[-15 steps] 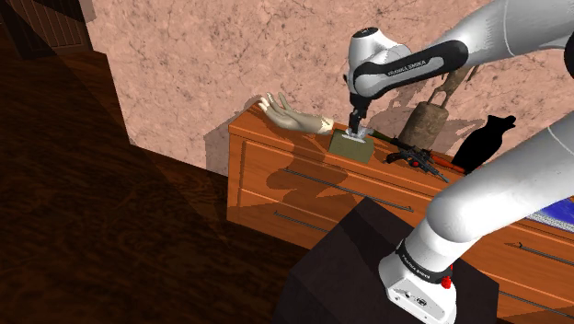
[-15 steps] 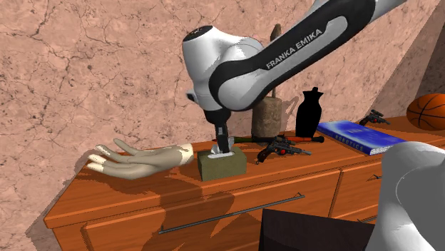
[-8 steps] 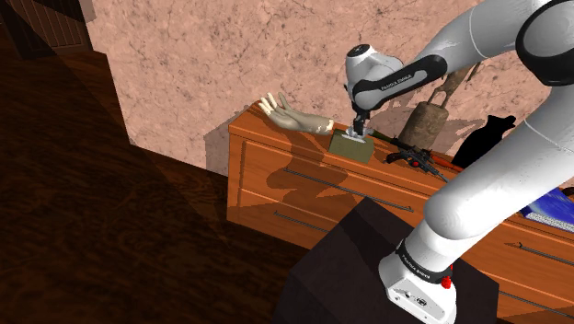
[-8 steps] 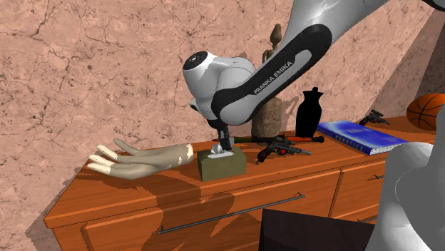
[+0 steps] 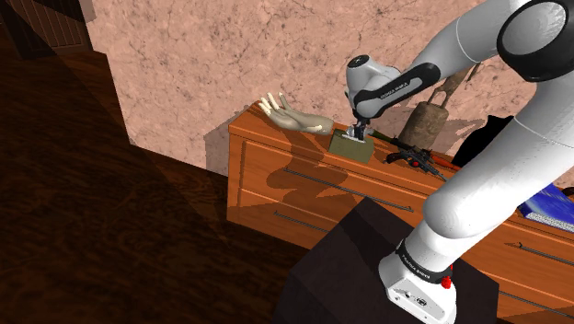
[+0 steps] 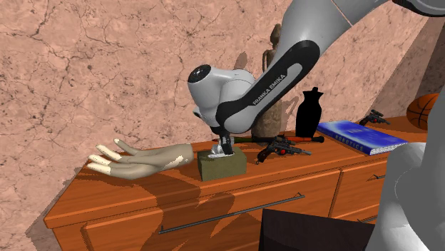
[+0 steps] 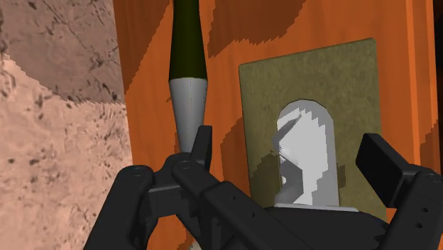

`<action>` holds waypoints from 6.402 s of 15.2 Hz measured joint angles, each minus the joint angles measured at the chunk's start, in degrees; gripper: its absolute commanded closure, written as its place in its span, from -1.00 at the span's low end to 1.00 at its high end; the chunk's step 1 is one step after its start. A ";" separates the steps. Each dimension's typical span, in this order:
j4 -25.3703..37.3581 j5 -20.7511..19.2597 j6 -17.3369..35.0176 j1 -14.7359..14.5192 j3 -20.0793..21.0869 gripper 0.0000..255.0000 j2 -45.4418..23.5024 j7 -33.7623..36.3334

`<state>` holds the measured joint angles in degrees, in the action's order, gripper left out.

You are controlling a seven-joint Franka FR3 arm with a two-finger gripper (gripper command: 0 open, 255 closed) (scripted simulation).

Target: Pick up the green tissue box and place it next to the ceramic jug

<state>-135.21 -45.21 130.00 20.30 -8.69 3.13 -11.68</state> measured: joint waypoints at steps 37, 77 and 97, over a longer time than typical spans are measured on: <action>6.52 5.68 -12.02 -1.08 0.78 1.00 7.84 -9.57; 34.26 10.89 -37.38 -2.36 2.84 1.00 9.24 -24.91; 26.69 7.66 -35.77 2.24 -5.28 1.00 23.22 -38.23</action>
<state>-108.51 -37.56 94.22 22.54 -13.97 26.35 -49.91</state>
